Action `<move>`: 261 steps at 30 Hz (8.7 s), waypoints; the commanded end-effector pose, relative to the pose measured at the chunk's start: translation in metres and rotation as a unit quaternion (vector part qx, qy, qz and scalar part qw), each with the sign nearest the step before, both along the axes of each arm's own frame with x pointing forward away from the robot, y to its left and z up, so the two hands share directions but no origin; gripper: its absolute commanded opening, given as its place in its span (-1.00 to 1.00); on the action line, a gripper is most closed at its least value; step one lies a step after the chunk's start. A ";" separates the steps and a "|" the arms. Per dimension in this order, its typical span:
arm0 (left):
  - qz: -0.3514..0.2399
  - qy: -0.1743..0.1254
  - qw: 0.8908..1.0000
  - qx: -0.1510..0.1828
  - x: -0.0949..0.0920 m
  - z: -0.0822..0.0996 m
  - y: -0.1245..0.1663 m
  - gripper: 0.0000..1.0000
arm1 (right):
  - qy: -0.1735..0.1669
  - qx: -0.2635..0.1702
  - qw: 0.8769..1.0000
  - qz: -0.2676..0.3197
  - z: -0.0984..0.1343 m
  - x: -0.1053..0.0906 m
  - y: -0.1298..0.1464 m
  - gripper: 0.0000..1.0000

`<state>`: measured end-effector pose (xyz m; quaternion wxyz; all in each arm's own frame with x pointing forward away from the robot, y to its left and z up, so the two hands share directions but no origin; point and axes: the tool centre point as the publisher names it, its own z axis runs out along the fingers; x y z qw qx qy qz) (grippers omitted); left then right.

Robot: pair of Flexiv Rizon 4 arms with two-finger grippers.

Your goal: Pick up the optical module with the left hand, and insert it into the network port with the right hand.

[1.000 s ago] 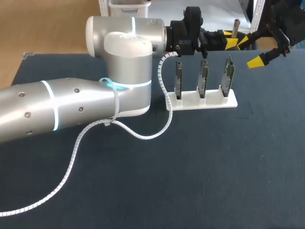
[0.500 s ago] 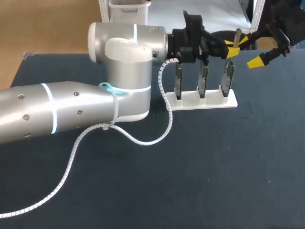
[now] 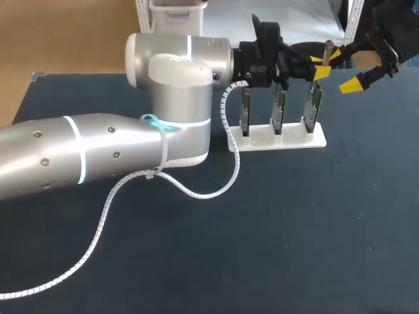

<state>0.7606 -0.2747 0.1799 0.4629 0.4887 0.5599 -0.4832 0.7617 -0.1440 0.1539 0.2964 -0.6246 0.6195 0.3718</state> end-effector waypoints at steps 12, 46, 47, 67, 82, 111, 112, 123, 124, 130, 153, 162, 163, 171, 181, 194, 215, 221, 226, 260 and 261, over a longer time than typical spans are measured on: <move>0.000 0.007 1.000 0.005 0.004 -0.004 0.000 -1.00 | -0.002 0.000 1.000 -0.003 0.000 -0.003 0.000 1.00; 0.023 0.017 0.999 0.015 0.006 -0.013 0.001 -1.00 | -0.002 0.000 1.000 -0.003 0.000 -0.003 0.000 1.00; 0.024 0.018 0.999 0.016 0.006 -0.013 0.001 -1.00 | -0.002 0.000 1.000 -0.003 0.000 -0.003 0.000 1.00; 0.015 0.023 0.999 0.019 0.006 -0.012 0.002 -1.00 | -0.002 0.000 1.000 -0.003 0.000 -0.003 0.000 1.00; 0.015 0.023 0.999 0.019 0.006 -0.012 0.002 -1.00 | 0.001 0.053 0.997 -0.053 0.025 0.011 0.003 1.00; 0.015 0.023 0.999 0.019 0.006 -0.012 0.002 -1.00 | -0.027 0.049 0.998 -0.004 0.059 0.021 0.032 1.00; 0.015 0.023 0.999 0.019 0.006 -0.012 0.002 -1.00 | -0.028 0.047 0.999 -0.004 0.060 0.020 0.032 1.00; 0.015 0.023 0.999 0.019 0.006 -0.012 0.002 -1.00 | -0.020 0.007 1.000 -0.010 0.061 0.018 0.033 1.00; 0.015 0.023 0.999 0.019 0.006 -0.012 0.002 -1.00 | -0.019 0.006 1.000 -0.010 0.061 0.018 0.033 1.00; 0.015 0.023 0.999 0.019 0.006 -0.012 0.002 -1.00 | -0.011 -0.009 1.000 -0.015 0.061 0.016 0.032 1.00; 0.015 0.023 0.999 0.019 0.006 -0.012 0.002 -1.00 | 0.007 -0.013 1.000 0.007 0.058 0.005 0.028 1.00; 0.015 0.023 0.999 0.019 0.006 -0.012 0.002 -1.00 | 0.006 -0.013 1.000 0.015 0.058 0.005 0.030 1.00; 0.015 0.023 0.999 0.019 0.006 -0.012 0.002 -1.00 | 0.006 -0.013 1.000 0.015 0.058 0.005 0.031 1.00; 0.015 0.023 0.999 0.019 0.006 -0.012 0.002 -1.00 | 0.003 -0.011 1.000 0.015 0.058 0.005 0.033 -1.00; 0.015 0.023 0.999 0.019 0.006 -0.012 0.002 -1.00 | 0.002 -0.016 1.000 0.008 0.056 0.005 0.033 -1.00; 0.015 0.023 0.999 0.019 0.006 -0.012 0.002 0.88 | 0.004 -0.015 1.000 0.011 0.055 0.005 0.033 -1.00; -0.027 0.025 0.990 0.135 -0.002 -0.012 0.014 1.00 | -0.005 -0.007 1.000 0.004 0.055 0.008 0.031 -1.00; -0.021 0.002 0.981 0.195 0.001 -0.021 0.020 1.00 | -0.007 -0.005 1.000 0.003 0.055 0.009 0.031 -1.00; -0.021 0.002 0.973 0.230 0.001 -0.031 0.020 1.00 | -0.009 -0.004 1.000 0.002 0.055 0.009 0.029 -1.00; -0.015 -0.016 0.958 0.286 0.000 -0.047 0.031 1.00 | -0.006 -0.008 1.000 0.003 0.053 0.013 0.029 -1.00; -0.015 -0.016 0.957 0.288 0.000 -0.047 0.031 1.00 | -0.006 -0.008 1.000 0.003 0.053 0.013 0.029 -1.00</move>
